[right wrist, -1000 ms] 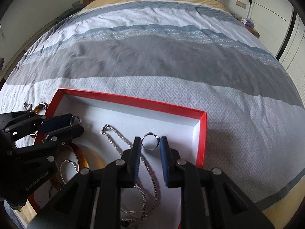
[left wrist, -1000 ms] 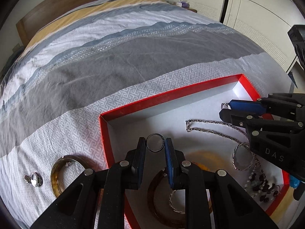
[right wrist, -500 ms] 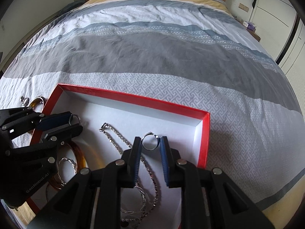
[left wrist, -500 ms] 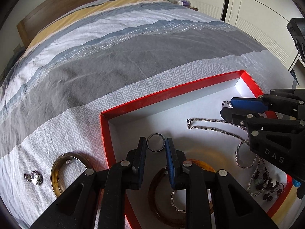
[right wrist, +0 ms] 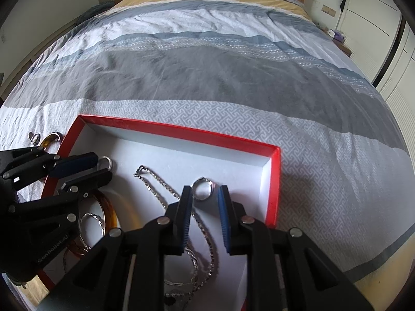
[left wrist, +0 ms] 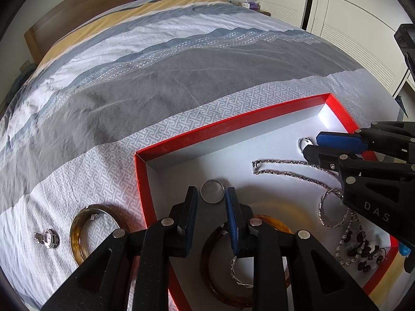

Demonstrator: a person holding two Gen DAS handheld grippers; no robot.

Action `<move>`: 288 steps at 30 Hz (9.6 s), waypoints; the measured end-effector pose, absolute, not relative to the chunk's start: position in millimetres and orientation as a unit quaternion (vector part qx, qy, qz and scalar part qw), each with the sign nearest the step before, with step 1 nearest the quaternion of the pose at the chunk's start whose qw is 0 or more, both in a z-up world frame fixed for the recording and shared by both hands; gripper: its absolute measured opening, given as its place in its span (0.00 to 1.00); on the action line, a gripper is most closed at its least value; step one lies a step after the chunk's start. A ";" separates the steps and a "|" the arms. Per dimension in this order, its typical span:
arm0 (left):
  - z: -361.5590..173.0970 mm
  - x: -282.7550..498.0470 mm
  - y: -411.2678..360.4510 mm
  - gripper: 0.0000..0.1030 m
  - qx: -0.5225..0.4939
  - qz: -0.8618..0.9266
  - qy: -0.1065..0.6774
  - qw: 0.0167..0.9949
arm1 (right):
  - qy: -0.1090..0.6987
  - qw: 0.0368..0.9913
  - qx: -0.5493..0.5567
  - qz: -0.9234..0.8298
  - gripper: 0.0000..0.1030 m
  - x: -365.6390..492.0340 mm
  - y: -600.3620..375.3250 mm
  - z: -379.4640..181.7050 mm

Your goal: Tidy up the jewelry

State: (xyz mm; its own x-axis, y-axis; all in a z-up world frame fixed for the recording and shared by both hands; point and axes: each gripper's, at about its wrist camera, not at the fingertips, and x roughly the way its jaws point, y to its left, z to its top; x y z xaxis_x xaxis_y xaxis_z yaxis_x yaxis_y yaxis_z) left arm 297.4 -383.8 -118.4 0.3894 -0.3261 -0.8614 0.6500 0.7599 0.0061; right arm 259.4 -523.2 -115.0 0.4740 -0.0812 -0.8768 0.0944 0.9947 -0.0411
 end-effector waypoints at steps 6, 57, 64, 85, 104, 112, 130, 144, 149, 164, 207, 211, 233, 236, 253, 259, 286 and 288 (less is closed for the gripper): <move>-107.1 289.4 -380.9 0.39 0.167 -0.303 0.456 0.820 | 0.498 0.865 0.010 -0.059 0.19 250.2 -524.8 -99.5; 42.4 210.9 -81.1 0.62 0.118 -0.155 0.395 0.898 | 0.396 0.918 0.013 0.026 0.24 139.3 -339.3 63.1; 0.9 245.8 -98.7 0.63 0.111 -0.172 0.422 0.883 | 0.425 0.904 0.021 0.033 0.24 172.9 -345.3 26.6; -114.3 351.9 -173.5 0.66 0.085 -0.202 0.500 0.838 | 0.473 0.878 0.040 0.063 0.24 257.6 -361.8 -59.8; -129.2 368.2 -137.9 0.23 0.060 -0.202 0.480 0.851 | 0.502 0.858 0.035 0.101 0.24 294.0 -331.3 -97.4; -126.4 355.6 -113.1 0.23 0.038 -0.221 0.469 0.854 | 0.530 0.841 0.021 0.106 0.24 313.9 -307.3 -122.1; -108.9 334.4 -86.0 0.22 0.020 -0.220 0.460 0.860 | 0.543 0.830 0.053 0.118 0.08 315.4 -296.9 -135.2; -65.1 305.0 -48.0 0.22 0.017 -0.195 0.441 0.876 | 0.505 0.847 0.081 0.144 0.07 282.1 -270.1 -85.1; -41.4 288.6 -39.2 0.23 0.017 -0.194 0.426 0.883 | 0.491 0.855 0.084 0.148 0.07 267.8 -259.9 -60.0; 14.1 251.8 -44.8 0.22 0.018 -0.204 0.393 0.897 | 0.436 0.889 0.062 0.124 0.07 217.8 -270.7 21.6; -85.6 277.8 -357.4 0.23 0.121 -0.342 0.449 0.816 | 0.512 0.856 0.072 0.007 0.07 236.7 -506.3 -96.0; -100.2 284.2 -362.3 0.22 0.122 -0.333 0.460 0.814 | 0.519 0.853 0.063 0.008 0.07 240.7 -508.8 -105.2; -112.5 293.8 -364.3 0.28 0.114 -0.317 0.476 0.813 | 0.536 0.842 0.049 -0.004 0.09 241.4 -504.6 -113.3; -106.8 292.5 -360.5 0.34 0.108 -0.319 0.475 0.813 | 0.536 0.843 0.046 -0.010 0.10 237.3 -503.6 -107.4; -18.7 235.2 -295.5 0.48 0.057 -0.315 0.408 0.855 | 0.490 0.869 0.053 -0.037 0.29 175.0 -472.4 -26.9; 9.2 209.3 -248.9 0.48 0.051 -0.296 0.386 0.872 | 0.471 0.880 0.050 -0.030 0.30 144.5 -435.7 0.4; 70.5 55.7 -75.0 0.57 0.071 -0.170 0.318 0.930 | 0.392 0.918 0.056 -0.005 0.38 14.6 -285.7 47.6; 74.1 48.0 -72.2 0.57 0.070 -0.167 0.312 0.933 | 0.390 0.919 0.056 -0.002 0.38 7.8 -280.8 47.2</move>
State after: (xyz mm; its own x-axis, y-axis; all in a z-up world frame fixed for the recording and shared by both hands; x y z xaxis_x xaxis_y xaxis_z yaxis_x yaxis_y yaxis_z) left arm 48.0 -72.2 74.1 0.7497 -0.2672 -0.6055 0.3552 0.9344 0.0274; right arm 7.8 -280.8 47.2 0.6954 0.0392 -0.7176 0.0478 0.9938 0.1007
